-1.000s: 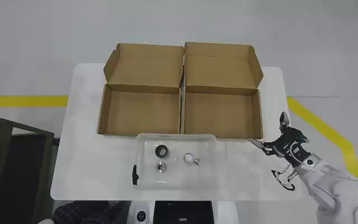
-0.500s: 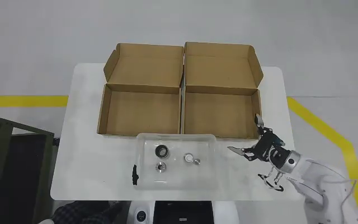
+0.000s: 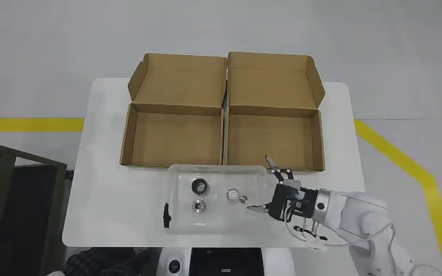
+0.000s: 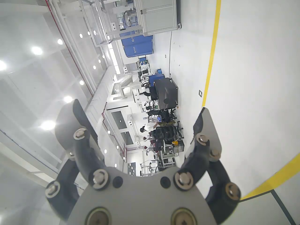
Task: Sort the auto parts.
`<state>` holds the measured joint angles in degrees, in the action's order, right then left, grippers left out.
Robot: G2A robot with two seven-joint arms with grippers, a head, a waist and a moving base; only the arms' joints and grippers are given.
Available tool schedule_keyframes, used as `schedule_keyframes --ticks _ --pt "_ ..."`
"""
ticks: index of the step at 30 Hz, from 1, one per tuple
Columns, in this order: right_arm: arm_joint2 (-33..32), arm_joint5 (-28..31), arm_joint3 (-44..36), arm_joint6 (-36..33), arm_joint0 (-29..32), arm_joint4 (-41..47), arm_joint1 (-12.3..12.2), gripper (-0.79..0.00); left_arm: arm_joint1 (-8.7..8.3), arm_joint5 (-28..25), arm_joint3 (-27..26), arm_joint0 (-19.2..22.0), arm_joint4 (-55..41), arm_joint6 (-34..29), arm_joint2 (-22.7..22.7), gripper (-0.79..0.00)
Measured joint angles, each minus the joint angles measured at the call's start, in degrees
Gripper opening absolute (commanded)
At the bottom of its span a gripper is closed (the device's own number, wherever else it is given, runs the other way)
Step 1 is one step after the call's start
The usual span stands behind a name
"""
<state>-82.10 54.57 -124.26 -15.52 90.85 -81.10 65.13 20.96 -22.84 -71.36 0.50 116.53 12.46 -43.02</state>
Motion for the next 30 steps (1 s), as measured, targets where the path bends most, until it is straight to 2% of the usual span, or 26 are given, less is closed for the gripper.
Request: schedule_keyframes --ticks 13,30 --pt "9.9 -0.4 2.8 -3.6 -5.1 -4.9 -0.1 0.000 0.00 0.0 0.0 0.0 0.0 0.0 0.0 0.000" --pt "17.5 -2.3 7.7 -7.9 -8.7 -6.7 -0.1 0.000 0.00 0.0 0.0 0.0 0.0 0.0 0.0 0.000"
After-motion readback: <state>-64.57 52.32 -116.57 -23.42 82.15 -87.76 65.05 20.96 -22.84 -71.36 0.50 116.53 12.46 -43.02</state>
